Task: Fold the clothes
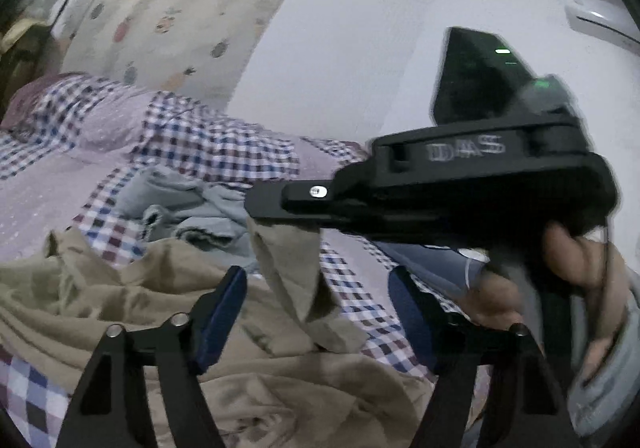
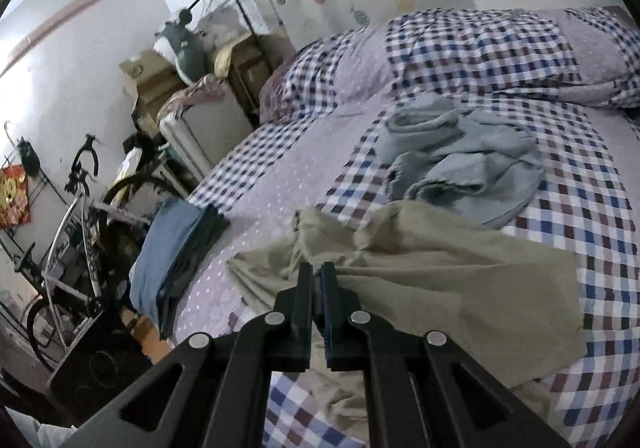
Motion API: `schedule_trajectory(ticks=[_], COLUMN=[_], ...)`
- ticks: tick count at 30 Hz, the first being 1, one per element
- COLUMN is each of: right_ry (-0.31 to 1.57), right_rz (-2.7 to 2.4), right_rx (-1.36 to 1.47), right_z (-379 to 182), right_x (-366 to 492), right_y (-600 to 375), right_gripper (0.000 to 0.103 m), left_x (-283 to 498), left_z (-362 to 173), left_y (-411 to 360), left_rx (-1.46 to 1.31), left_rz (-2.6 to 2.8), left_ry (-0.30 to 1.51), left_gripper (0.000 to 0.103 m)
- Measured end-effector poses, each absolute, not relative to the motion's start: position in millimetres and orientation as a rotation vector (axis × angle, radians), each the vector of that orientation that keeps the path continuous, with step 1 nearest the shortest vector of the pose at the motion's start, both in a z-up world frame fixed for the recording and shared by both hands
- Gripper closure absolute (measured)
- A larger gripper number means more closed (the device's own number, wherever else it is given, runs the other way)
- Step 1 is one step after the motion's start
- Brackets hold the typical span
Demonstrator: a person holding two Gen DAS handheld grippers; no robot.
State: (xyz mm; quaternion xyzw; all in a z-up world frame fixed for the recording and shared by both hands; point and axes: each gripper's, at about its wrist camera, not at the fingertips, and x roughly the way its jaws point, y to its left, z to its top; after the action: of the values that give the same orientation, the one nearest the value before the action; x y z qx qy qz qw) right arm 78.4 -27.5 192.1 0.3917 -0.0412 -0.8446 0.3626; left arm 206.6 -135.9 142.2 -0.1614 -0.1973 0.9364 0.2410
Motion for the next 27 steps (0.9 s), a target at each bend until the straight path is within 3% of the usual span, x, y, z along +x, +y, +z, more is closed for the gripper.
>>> schedule_trajectory(ticks=[2,3,6,13,14,15,17,23,27], right_ry=[-0.098,-0.095,-0.078,-0.120,-0.127,-0.137,-0.164,-0.325,-0.400], right_rz=[-2.156,-2.147,-2.132,-2.087,-2.079,-2.075,-2.079,-2.167,-2.274], right_rx=[1.016,1.020,1.026,1.006,1.007,1.002,0.981,0.908,0.938], right_z=[192,192,192,196,197,199,201,200,174], right_x=[82,84,91,97,99,100,103,108,109], right_y=[-39,-44,-57,-65,-64,-61,-51,23,93], right_gripper=[0.100,0.100,0.100,0.095,0.090,0.074,0.054,0.047,0.046], left_x=[203,202,204,208,210,213,222,260,274], left_z=[139,137,137,142,144,145,148,160,185], left_y=[-144,-147,-157,-209,-224,-241,-281,-396,-461], left_rx=[-0.478,-0.493,-0.501,-0.468,-0.448,-0.425,-0.362,-0.163,-0.142], left_rz=[2.569,2.569,2.569,2.648,2.674,2.702,2.760,2.937,3.120], left_ry=[-0.578,-0.595,-0.640,-0.779,-0.818,-0.869,-0.989,-1.260,-1.195], left_gripper=[0.061,0.079,0.097,0.099,0.099,0.099,0.100,0.100,0.100])
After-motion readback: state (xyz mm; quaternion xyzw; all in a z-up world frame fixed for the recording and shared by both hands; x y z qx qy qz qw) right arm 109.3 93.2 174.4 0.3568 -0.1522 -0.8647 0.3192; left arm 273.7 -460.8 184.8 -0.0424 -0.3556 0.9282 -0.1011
